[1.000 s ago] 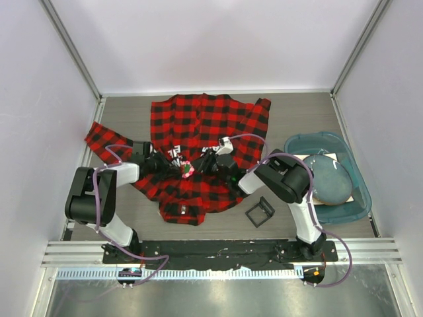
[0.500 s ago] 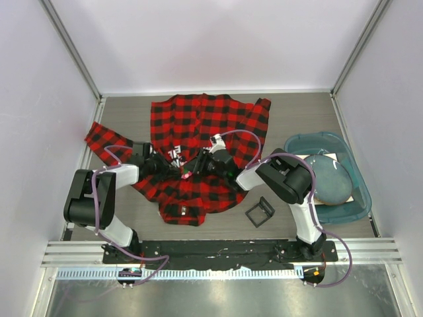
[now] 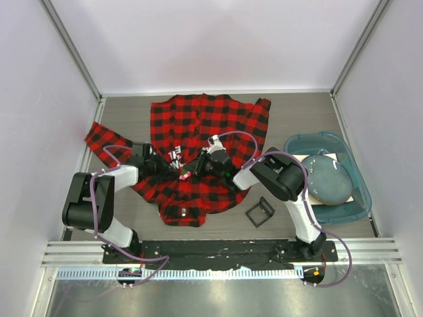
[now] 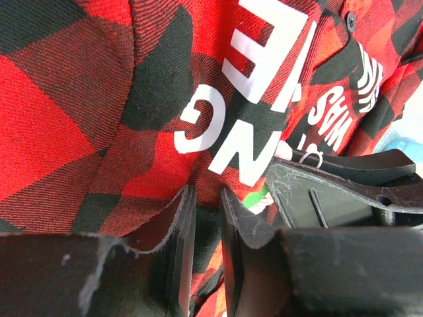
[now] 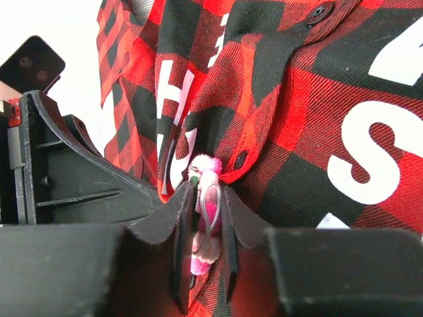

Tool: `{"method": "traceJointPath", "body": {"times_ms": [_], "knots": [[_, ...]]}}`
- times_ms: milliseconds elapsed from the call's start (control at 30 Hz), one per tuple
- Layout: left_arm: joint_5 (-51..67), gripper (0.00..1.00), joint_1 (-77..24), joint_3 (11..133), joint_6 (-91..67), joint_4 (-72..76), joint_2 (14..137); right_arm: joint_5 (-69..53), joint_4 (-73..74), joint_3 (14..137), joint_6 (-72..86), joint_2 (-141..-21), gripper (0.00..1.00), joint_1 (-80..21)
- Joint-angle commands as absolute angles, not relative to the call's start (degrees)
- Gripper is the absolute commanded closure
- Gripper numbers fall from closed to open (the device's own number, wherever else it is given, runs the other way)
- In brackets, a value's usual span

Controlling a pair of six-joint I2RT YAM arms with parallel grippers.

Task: Remove the brooch from the garment
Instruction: Open the brooch over the flattened clothing.

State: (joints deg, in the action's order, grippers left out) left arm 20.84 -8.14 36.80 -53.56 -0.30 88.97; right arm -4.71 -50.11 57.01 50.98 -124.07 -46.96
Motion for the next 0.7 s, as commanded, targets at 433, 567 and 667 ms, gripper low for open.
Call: {"method": "traceJointPath", "body": {"times_ms": [433,567,667], "knots": [[22.68,0.71,-8.53,44.02,-51.33,-12.64,81.75,-8.35,-73.73,52.38,51.41,-129.46,0.99,-46.93],[25.92,0.64,-8.53,46.23,-52.21,-11.17,82.35,-7.91,-75.76,51.16,50.89,-129.20,0.99,-46.85],[28.30,0.63,-8.53,49.30,-51.16,-11.42,85.76,-7.91,-77.43,50.63,51.06,-129.29,0.99,-46.84]]}}
